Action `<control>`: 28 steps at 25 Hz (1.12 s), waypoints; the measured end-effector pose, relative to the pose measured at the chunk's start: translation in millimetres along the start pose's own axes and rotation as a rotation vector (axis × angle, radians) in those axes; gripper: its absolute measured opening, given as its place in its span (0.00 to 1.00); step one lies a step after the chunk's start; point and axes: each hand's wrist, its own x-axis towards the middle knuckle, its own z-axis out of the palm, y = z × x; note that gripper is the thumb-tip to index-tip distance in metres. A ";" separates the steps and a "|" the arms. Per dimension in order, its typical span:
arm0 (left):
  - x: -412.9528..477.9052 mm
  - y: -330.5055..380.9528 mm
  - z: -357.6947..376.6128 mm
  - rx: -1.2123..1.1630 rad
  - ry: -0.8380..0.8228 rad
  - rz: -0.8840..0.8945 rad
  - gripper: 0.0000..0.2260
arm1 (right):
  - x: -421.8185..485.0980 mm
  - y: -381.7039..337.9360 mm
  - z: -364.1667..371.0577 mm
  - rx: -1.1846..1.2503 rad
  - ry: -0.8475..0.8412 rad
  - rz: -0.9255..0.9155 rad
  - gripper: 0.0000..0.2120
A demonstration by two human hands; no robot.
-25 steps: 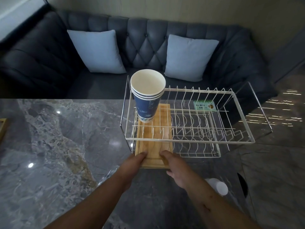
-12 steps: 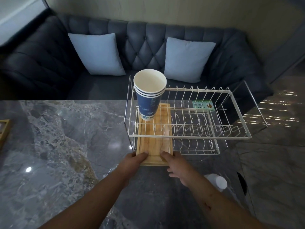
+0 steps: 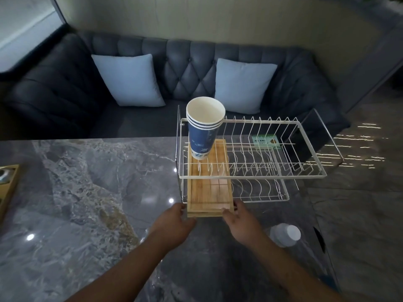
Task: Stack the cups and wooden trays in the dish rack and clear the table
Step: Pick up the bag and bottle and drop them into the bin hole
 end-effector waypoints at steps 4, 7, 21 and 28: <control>-15.4 -17.7 -7.9 0.237 0.031 0.143 0.30 | -20.3 8.8 4.6 -0.102 0.037 -0.005 0.11; -23.6 -31.3 -13.5 0.380 -0.001 0.249 0.26 | -39.1 9.7 8.3 -0.148 0.068 0.016 0.14; -24.3 -109.0 -35.8 0.800 -0.066 0.382 0.44 | -101.5 44.2 36.3 -0.299 0.081 0.160 0.13; -3.0 -137.5 -58.2 0.838 0.103 0.290 0.48 | -115.0 64.0 30.2 -0.306 0.112 0.243 0.04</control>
